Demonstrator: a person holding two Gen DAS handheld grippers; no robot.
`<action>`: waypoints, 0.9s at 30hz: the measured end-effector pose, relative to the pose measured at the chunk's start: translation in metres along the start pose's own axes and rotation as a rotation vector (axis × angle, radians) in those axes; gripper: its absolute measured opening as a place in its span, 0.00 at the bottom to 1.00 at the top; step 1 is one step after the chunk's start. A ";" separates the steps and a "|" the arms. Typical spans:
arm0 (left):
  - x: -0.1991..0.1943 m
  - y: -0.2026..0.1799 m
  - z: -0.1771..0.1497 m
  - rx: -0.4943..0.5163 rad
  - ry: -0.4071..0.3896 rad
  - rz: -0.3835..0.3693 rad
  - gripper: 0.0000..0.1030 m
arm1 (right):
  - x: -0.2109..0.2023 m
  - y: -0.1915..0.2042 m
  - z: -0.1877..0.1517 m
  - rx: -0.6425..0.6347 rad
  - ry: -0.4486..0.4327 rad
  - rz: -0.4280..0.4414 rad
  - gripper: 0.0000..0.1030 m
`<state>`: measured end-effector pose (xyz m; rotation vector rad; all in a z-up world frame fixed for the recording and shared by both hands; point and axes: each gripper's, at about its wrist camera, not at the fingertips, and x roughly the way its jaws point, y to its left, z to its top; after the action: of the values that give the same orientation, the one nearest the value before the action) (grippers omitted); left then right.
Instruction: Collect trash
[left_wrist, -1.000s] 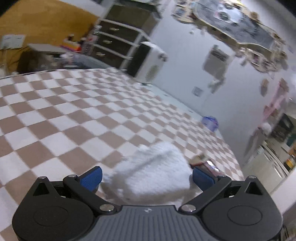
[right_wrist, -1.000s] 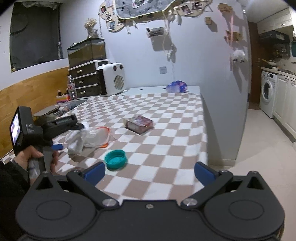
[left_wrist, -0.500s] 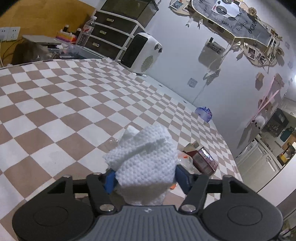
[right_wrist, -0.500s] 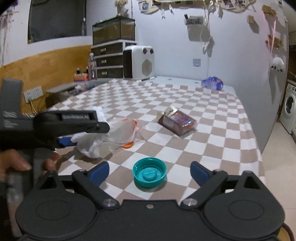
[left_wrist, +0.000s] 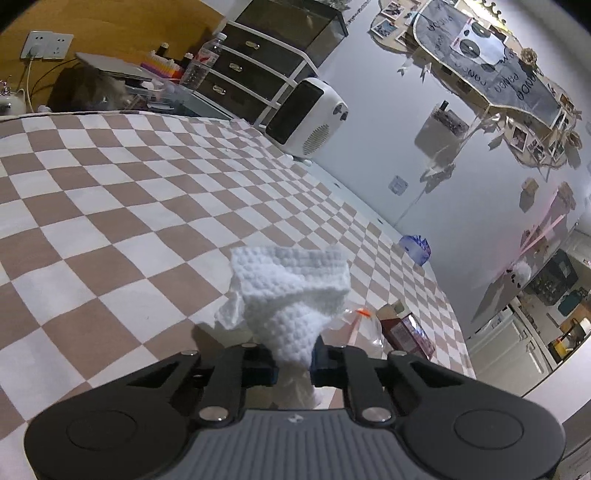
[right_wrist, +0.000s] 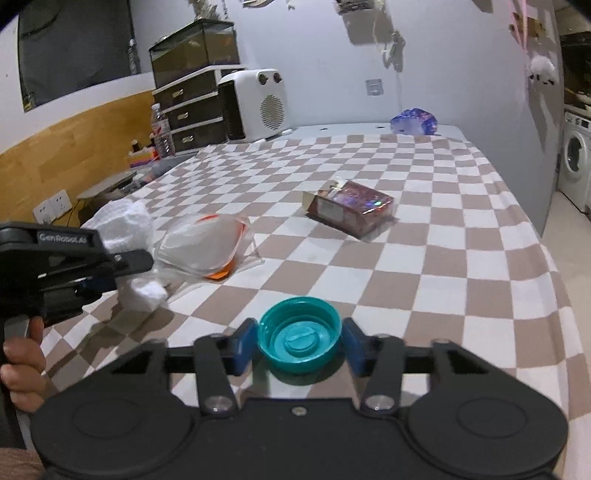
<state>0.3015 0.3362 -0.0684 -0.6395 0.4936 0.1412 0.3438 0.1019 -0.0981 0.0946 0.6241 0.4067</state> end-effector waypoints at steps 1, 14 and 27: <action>0.000 -0.001 -0.001 0.008 0.006 0.004 0.15 | -0.003 0.000 -0.002 0.001 0.001 0.001 0.48; -0.016 -0.007 -0.024 0.066 0.001 0.053 0.13 | -0.050 0.009 -0.037 -0.074 0.011 -0.012 0.48; -0.094 -0.030 -0.063 0.199 -0.019 0.064 0.13 | -0.095 0.002 -0.060 -0.073 0.011 -0.006 0.48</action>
<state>0.2026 0.2761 -0.0509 -0.4278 0.5030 0.1568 0.2385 0.0635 -0.0940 0.0212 0.6195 0.4244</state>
